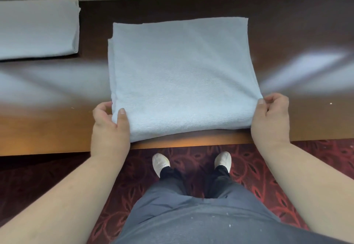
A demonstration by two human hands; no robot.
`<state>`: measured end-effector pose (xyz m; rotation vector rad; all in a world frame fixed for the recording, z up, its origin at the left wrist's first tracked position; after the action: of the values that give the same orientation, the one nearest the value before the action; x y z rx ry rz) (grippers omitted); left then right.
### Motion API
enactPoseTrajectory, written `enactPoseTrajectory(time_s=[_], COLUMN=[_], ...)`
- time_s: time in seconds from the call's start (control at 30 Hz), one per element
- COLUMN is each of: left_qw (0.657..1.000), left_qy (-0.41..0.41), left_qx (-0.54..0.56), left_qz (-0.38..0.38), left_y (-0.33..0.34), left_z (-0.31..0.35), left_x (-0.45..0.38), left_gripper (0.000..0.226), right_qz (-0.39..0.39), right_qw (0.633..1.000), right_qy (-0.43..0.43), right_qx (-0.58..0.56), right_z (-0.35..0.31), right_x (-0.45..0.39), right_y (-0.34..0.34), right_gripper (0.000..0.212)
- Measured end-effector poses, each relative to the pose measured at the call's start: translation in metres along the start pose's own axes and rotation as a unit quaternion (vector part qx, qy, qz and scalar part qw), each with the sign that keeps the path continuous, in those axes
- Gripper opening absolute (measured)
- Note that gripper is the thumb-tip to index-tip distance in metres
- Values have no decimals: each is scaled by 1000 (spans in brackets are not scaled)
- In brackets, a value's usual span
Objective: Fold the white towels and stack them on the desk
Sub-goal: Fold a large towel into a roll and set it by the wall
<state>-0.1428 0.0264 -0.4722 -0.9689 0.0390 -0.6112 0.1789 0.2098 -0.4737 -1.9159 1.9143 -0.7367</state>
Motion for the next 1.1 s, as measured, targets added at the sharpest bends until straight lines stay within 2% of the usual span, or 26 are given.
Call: enactPoseTrajectory(time_s=[0.23,0.4,0.53,0.67,0.83,0.97,1.03,1.1], left_qw=[998,997,997,998,1000,999,992,970], left_qy=[30,14,-15,-36,2,-14,40,176], left_qx=[12,5,19,12,6,-29,-117,-166], left_qz=[-53,-82,-69,-57,-17,-32,-11,31], left_y=[-3,-6,-13,-14,-12,-16,-20,-16], left_z=[-5,0,13,31,28,34,48,77], left_x=[3,7,-20,-59,-36,-32,-37,-42], left_gripper=[32,43,33,32,17,25,40,49], right_qz=[-9,-56,-78,-110,-94,-102,-97,-84], right_qw=[1000,997,993,991,988,984,981,971], right_qy=[-15,19,64,27,-34,-50,-70,-133], right_qx=[12,46,54,74,119,136,154,180], right_z=[-2,-18,-36,-51,-45,-50,-63,-85], right_x=[-3,-21,-59,-88,-89,-87,-90,-86], right_y=[-5,-10,0,31,46,46,47,57], right_gripper=[9,23,29,42,46,46,47,49])
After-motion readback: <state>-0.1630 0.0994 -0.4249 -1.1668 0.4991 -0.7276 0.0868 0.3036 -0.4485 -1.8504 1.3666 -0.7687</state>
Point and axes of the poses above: each hand's wrist, its own x-axis away from the middle knuckle, its own y-axis out of the palm, z = x × y, the point moved 2 cm from there along -x, towards the middle knuckle, and after that the axes turned 7 degrees about -x, right-handed, at the moved point
